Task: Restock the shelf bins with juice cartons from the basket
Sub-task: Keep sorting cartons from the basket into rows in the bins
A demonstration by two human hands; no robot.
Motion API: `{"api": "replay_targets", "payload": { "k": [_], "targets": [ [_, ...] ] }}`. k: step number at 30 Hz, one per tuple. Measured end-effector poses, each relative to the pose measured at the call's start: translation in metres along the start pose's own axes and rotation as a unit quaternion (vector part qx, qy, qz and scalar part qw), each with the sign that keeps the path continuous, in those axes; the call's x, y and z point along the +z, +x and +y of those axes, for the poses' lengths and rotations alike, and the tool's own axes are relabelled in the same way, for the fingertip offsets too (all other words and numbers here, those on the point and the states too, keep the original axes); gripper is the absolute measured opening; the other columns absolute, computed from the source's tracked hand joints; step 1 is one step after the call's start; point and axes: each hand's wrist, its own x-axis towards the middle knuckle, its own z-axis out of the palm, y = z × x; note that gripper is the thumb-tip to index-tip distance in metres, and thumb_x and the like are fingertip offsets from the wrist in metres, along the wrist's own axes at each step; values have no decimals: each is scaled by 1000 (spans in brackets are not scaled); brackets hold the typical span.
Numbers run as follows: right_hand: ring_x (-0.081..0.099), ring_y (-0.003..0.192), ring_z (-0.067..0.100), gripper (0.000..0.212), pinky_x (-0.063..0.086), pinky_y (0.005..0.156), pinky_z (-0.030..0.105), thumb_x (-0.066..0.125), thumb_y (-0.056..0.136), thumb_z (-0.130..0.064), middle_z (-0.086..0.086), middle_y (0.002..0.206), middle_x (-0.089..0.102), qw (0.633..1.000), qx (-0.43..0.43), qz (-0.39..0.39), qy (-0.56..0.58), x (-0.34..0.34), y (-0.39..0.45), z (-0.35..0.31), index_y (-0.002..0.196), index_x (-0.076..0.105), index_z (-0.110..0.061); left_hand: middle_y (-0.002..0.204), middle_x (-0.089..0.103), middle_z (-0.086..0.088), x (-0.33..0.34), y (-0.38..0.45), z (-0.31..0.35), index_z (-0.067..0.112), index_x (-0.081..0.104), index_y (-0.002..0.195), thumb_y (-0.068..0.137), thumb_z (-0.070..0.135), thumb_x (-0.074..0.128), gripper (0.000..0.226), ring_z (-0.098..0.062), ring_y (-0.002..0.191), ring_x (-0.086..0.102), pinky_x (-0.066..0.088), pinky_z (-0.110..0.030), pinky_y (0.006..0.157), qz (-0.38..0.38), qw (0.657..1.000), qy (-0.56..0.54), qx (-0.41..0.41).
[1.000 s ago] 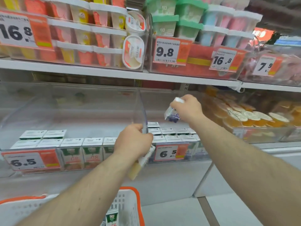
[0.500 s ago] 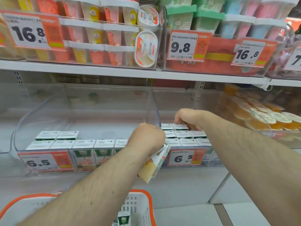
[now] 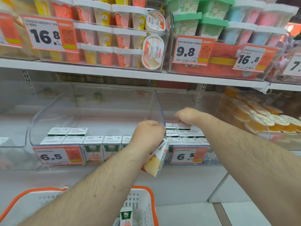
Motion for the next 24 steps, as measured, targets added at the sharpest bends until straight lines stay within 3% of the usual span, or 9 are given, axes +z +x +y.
{"api": "replay_targets", "payload": {
  "k": [3,5,7,10,12,16,18,21,24],
  "targets": [
    [58,85,26,24,43,72,30,46,93,-22,8,94,67,971,-79,222,48,1,-29,-11,91,66,-10,82,44,-6,-18,-15,-2,20,56,85,91,16,50,9,-21,74,36,34,-33,67,27,997,-75,-7],
    [59,75,22,22,42,62,30,50,89,-16,6,78,67,939,-142,281,139,7,-66,-24,77,67,-9,84,46,-10,-33,-24,-2,16,56,87,94,24,51,12,-23,72,42,39,-33,68,32,990,-132,-41],
    [57,64,18,19,43,58,29,54,83,-13,4,68,65,928,-186,231,226,19,-106,-42,68,65,-9,89,53,-10,-45,-34,-4,15,59,90,99,30,48,21,-26,76,51,46,-35,71,24,982,-170,-78],
    [56,59,15,6,42,50,22,62,71,-19,2,70,62,927,-170,50,329,47,-155,-60,75,64,-16,91,55,-6,-62,-51,-6,18,62,92,102,37,44,28,-27,82,57,51,-38,74,26,965,-233,-116],
    [59,62,17,32,43,53,24,67,63,-27,6,79,62,920,-134,-57,364,67,-174,-66,93,59,-19,92,60,-11,-73,-58,-9,15,62,97,102,41,44,32,-28,76,60,54,-40,74,24,954,-269,-130],
    [67,76,28,43,56,66,44,77,73,-18,19,100,70,906,-152,-89,385,99,-188,-72,108,53,-14,95,62,-15,-94,-66,-17,12,59,102,99,47,46,37,-29,77,63,54,-44,81,15,935,-333,-123],
    [66,72,26,27,57,62,39,68,86,-1,18,97,70,866,-148,-104,466,104,-189,-75,111,57,-7,92,60,-15,-106,-70,-24,9,58,104,99,47,45,41,-28,81,62,51,-43,83,-6,925,-371,-86],
    [61,75,23,34,49,63,31,63,82,-6,16,98,68,781,-121,-203,578,109,-190,-80,117,64,-3,83,58,-10,-128,-79,-47,10,61,98,83,50,60,42,-21,73,51,40,-34,71,-41,942,-334,11],
    [62,73,24,54,49,60,30,61,74,-10,15,96,67,732,-85,-265,622,119,-192,-89,126,58,2,109,69,-12,-141,-86,-74,7,65,113,60,41,75,64,-27,97,59,41,-37,92,-123,962,-230,82]
  ]
}}
